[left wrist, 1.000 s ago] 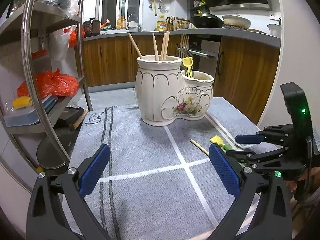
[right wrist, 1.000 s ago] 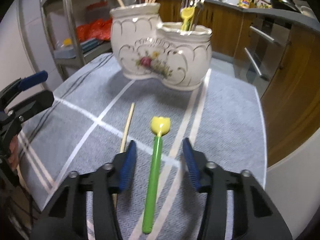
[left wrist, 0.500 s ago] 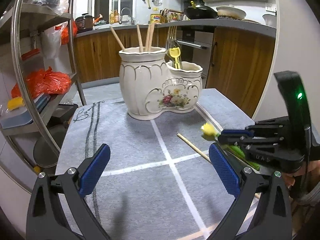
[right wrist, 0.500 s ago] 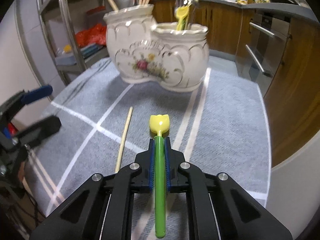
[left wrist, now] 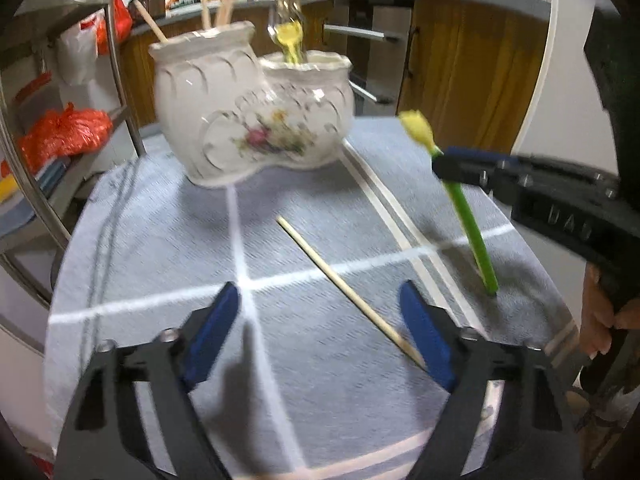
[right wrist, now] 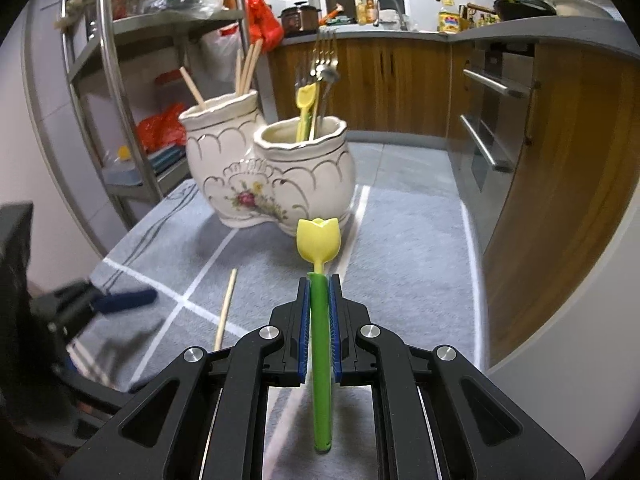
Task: Organize utensils
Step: 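Grasp the wooden chopstick with the left gripper while the right gripper grasps the green spoon, then lift the chopstick and green spoon and carry both over the ceramic holder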
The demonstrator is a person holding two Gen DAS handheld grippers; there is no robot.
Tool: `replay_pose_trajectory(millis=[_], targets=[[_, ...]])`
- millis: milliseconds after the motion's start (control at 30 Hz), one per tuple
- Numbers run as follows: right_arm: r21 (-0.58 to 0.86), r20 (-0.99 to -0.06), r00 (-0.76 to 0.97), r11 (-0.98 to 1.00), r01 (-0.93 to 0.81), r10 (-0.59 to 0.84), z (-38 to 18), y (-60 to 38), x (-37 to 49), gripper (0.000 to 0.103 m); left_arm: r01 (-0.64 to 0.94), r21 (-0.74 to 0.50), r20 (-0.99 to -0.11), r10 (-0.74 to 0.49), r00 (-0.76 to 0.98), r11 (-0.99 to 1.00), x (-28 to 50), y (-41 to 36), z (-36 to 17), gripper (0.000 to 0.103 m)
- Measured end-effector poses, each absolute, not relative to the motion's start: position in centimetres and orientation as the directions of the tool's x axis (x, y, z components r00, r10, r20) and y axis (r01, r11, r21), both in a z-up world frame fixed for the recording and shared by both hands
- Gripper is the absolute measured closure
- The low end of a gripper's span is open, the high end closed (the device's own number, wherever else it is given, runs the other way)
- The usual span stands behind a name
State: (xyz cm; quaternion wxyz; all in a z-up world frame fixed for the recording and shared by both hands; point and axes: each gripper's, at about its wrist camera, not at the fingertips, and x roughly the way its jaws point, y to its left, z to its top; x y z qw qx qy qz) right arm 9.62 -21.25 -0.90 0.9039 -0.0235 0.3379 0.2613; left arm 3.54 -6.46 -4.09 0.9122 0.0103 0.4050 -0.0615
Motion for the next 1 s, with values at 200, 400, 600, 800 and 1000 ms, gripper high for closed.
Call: replay_pose_trajectory(millis=[200,400,600,800,1000], targets=[[0.154,-0.609,0.638,0.859,-0.489,0.472,-0.6,-21.8,9.3,0.093,0.108,0.008,-0.765,-0.063,0.64,0.994,3.4,-8.6,-5.0,0.043],[0.16,-0.601,0.637,0.853,-0.496,0.483,-0.4,-21.9,9.0,0.093,0.081,0.071,-0.758,0.001,0.652,0.994,3.4,-9.6,-4.9,0.082],[0.168,-0.594,0.638,0.852,-0.497,0.49,-0.2,-22.0,8.9,0.093,0.109,0.051,-0.766,-0.031,0.642,0.993,3.9,-8.5,-4.9,0.096],[0.165,-0.597,0.635,0.849,-0.501,0.49,-0.2,-21.7,8.9,0.093,0.23,0.081,-0.781,-0.082,0.619,0.97,4.6,-8.2,-4.6,0.099],[0.165,-0.6,0.634,0.851,-0.499,0.488,-0.3,-21.6,9.0,0.093,0.268,0.065,-0.788,-0.115,0.604,0.961,4.8,-7.0,-4.2,0.099]])
